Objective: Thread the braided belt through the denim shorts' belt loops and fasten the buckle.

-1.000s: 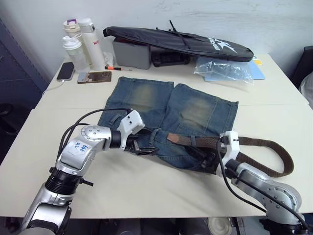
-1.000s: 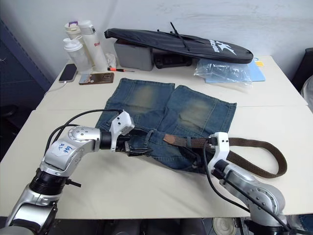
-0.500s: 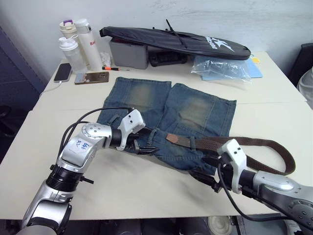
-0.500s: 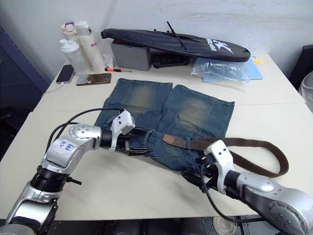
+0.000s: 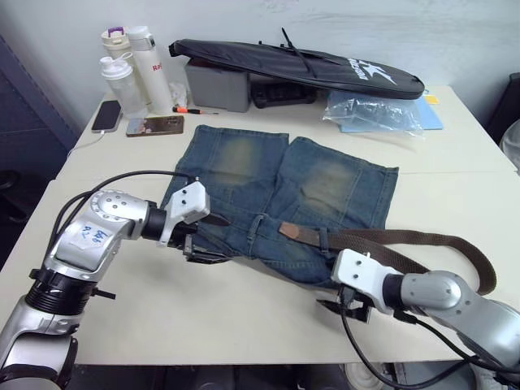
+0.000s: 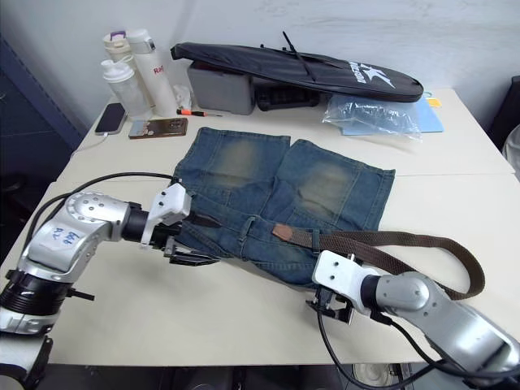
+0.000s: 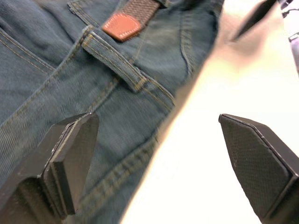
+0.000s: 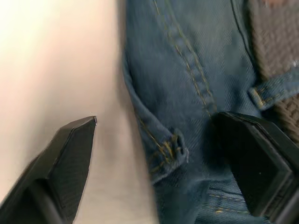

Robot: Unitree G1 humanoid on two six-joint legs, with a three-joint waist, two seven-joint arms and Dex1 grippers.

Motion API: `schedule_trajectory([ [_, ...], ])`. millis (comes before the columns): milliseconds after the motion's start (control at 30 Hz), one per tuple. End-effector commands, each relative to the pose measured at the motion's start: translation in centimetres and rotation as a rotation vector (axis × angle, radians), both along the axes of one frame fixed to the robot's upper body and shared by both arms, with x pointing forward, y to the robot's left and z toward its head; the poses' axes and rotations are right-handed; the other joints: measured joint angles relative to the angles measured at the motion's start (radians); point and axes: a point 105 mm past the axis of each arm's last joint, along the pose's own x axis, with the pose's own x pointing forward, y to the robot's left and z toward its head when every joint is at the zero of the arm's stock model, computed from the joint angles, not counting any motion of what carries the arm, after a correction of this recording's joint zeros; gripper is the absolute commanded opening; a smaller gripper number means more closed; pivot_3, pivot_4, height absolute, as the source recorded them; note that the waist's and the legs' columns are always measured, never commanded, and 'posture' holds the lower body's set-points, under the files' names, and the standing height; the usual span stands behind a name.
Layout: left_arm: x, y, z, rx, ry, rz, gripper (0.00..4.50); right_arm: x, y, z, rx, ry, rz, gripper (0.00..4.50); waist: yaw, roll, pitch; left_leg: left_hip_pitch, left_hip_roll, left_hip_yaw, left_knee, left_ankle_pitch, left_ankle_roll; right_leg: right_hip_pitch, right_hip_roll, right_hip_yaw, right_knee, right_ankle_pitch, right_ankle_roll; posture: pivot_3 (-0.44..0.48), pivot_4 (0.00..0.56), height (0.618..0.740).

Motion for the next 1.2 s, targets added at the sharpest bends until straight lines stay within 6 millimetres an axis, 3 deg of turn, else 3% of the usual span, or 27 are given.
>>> schedule_trajectory([
  [33, 0.0, 0.1, 1.2, -0.009, -0.054, -0.012, 4.5, 1.3, -1.4, -0.5, -0.098, -0.075, 0.008, 2.68, 0.001, 0.0, 0.0, 0.001, 0.0, 0.0, 0.0, 0.0, 0.0, 0.001, 0.0, 0.0, 0.0, 0.0, 0.0, 0.0, 0.15, 0.642],
  [200, -0.6, -0.3, 1.0, -0.019, -0.035, -0.02, 4.5, 2.0, -4.8, -0.1, -0.2, -0.117, 0.024, 0.31, 0.004, -0.002, 0.001, 0.0, -0.001, 0.0, 0.001, 0.002, -0.001, 0.001, -0.001, 0.0, 0.001, 0.001, -0.001, 0.0, 0.15, 0.642],
  [233, -0.7, -0.4, 1.0, -0.02, -0.033, -0.02, 4.5, 2.2, -5.5, 0.0, -0.22, -0.122, 0.024, 0.04, 0.004, -0.002, 0.001, 0.0, -0.001, 0.0, 0.002, 0.002, -0.001, 0.001, -0.001, 0.0, 0.001, 0.001, -0.001, 0.0, 0.15, 0.642],
  [433, -0.7, -1.3, 0.7, -0.03, -0.033, -0.03, 4.5, 2.8, -10.1, 0.5, -0.328, -0.114, 0.044, 0.04, 0.007, -0.002, 0.002, -0.001, -0.001, 0.0, 0.007, 0.002, -0.001, 0.002, -0.002, 0.001, 0.001, 0.001, -0.001, 0.0, 0.15, 0.642],
  [833, -0.5, -3.1, 0.5, -0.053, -0.032, -0.078, 4.5, 3.1, -12.9, 1.2, -0.373, -0.134, 0.079, 0.04, 0.014, -0.001, 0.002, -0.001, -0.001, 0.0, 0.013, 0.003, -0.002, 0.002, -0.002, 0.001, 0.006, 0.002, 0.001, 0.0, 0.15, 0.642],
  [1000, -0.3, -3.6, 0.5, -0.06, -0.033, -0.094, 4.5, 3.0, -12.6, 3.9, -0.34, -0.164, 0.061, 2.29, 0.02, 0.0, 0.002, -0.001, -0.001, 0.0, 0.013, 0.003, -0.003, 0.002, -0.001, 0.002, 0.007, 0.002, 0.002, 0.0, 0.15, 0.642],
  [1133, 0.0, -3.9, 0.5, -0.064, -0.038, -0.108, 4.5, 2.5, -12.3, 7.5, -0.323, -0.18, 0.029, 4.43, 0.021, 0.005, 0.003, -0.001, 0.0, 0.001, 0.013, 0.003, -0.004, 0.001, -0.001, 0.002, 0.008, 0.002, 0.002, 0.0, 0.15, 0.642],
  [1200, 0.1, -4.1, 0.5, -0.067, -0.041, -0.115, 4.5, 2.2, -12.0, 8.9, -0.287, -0.18, -0.001, 4.47, 0.02, 0.005, 0.003, -0.001, 0.0, 0.0, 0.013, 0.003, -0.004, 0.001, 0.0, 0.002, 0.009, 0.003, 0.002, 0.0, 0.15, 0.642],
])
